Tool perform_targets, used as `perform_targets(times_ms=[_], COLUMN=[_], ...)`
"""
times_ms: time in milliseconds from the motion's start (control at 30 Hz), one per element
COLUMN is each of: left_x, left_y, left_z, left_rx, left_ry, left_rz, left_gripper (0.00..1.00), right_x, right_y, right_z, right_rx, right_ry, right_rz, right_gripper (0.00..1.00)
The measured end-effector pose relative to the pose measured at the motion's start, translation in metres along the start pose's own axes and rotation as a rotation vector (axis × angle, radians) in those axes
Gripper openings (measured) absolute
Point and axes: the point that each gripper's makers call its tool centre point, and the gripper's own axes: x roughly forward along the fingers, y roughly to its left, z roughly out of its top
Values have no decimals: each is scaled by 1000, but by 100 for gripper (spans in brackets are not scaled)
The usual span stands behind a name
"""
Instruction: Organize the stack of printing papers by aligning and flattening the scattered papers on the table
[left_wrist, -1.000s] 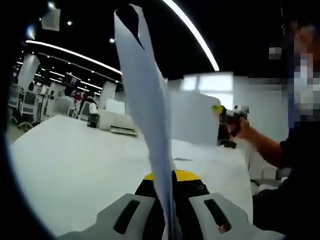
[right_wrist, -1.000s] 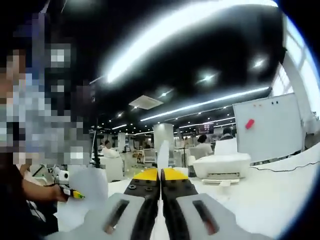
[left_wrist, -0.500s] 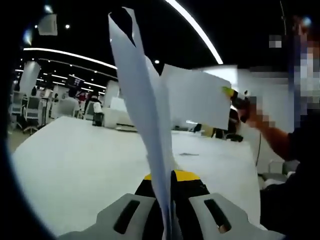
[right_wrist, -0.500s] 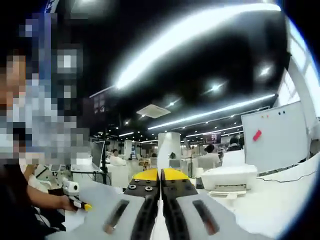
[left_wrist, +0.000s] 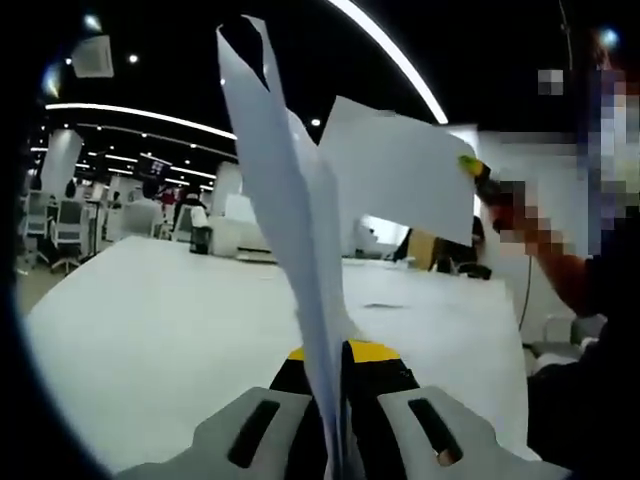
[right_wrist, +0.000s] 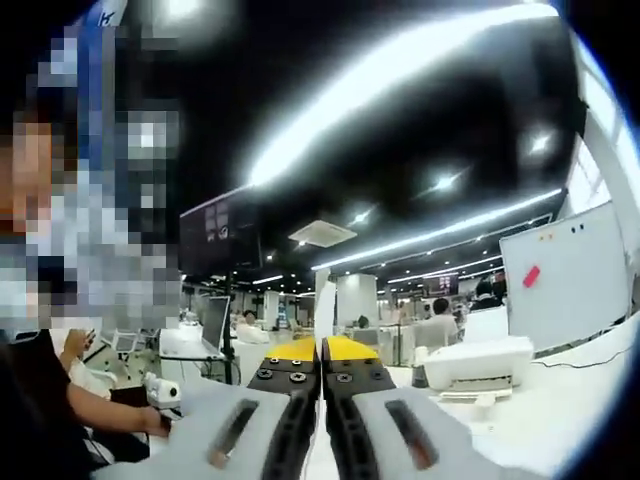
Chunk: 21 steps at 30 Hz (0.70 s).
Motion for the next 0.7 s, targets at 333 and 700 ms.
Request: perform_targets(times_ms=[333,700], left_x=[-1,-2], left_y=[5,7], left_z=[0,2], left_rx=[-16,-32], left_ry=[-9,-30], left_rz=[1,-1], left_gripper=[6,6], right_x=[0,-1], right_y=[21,47], right_z=[7,18], right_rx=[45,67], right_ry=[-30,-60], right_rz=[37,91], right_gripper=[0,0])
